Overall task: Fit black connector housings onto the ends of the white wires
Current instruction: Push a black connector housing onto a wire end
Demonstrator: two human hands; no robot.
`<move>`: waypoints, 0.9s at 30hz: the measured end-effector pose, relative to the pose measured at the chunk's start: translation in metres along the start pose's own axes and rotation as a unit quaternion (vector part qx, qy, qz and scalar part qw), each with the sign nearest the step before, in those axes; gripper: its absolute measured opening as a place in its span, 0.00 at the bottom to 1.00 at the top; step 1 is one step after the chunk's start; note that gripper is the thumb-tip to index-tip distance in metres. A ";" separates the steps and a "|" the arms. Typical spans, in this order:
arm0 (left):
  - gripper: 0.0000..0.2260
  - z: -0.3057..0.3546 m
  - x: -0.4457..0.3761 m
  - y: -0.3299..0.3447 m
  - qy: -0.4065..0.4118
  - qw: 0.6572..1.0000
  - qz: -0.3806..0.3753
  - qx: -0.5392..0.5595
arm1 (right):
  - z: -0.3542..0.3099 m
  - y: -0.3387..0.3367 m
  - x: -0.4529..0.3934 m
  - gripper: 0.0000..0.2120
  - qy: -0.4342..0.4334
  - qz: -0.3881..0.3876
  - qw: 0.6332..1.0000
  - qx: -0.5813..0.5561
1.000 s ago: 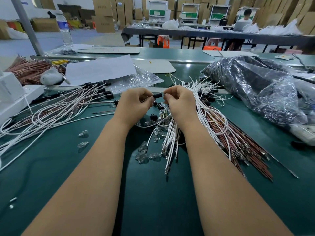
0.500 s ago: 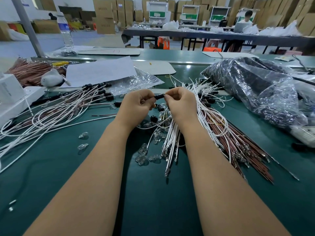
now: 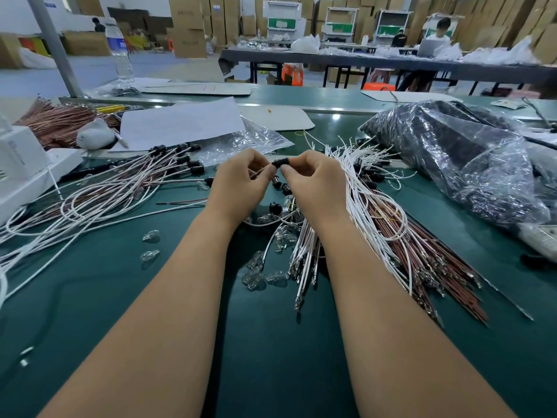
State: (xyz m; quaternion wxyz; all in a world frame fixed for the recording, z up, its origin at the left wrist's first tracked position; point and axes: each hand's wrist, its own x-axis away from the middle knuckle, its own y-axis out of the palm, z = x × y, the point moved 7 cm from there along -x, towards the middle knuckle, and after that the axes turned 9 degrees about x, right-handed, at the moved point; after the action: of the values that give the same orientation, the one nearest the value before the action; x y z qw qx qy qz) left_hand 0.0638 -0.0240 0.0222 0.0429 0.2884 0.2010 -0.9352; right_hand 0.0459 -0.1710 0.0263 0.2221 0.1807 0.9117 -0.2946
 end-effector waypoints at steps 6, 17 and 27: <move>0.01 0.000 0.000 0.008 -0.040 0.996 -0.058 0.055 | 0.003 -0.001 -0.002 0.05 -0.008 0.010 1.000 -0.001; 0.04 -0.018 -0.004 -0.017 -0.092 0.993 0.040 0.069 | -0.012 0.013 0.002 0.06 -0.043 -0.106 0.987 0.111; 0.03 -0.029 -0.006 -0.016 -0.094 0.995 0.038 0.017 | -0.032 0.055 0.024 0.05 -0.147 -0.245 0.929 0.235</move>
State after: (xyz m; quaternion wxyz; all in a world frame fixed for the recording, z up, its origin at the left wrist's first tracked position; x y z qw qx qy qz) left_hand 0.0809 0.0022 0.0089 0.0919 0.2071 0.1693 -0.9592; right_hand 0.0421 -0.1046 0.0119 0.2258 -0.0468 0.7896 -0.5686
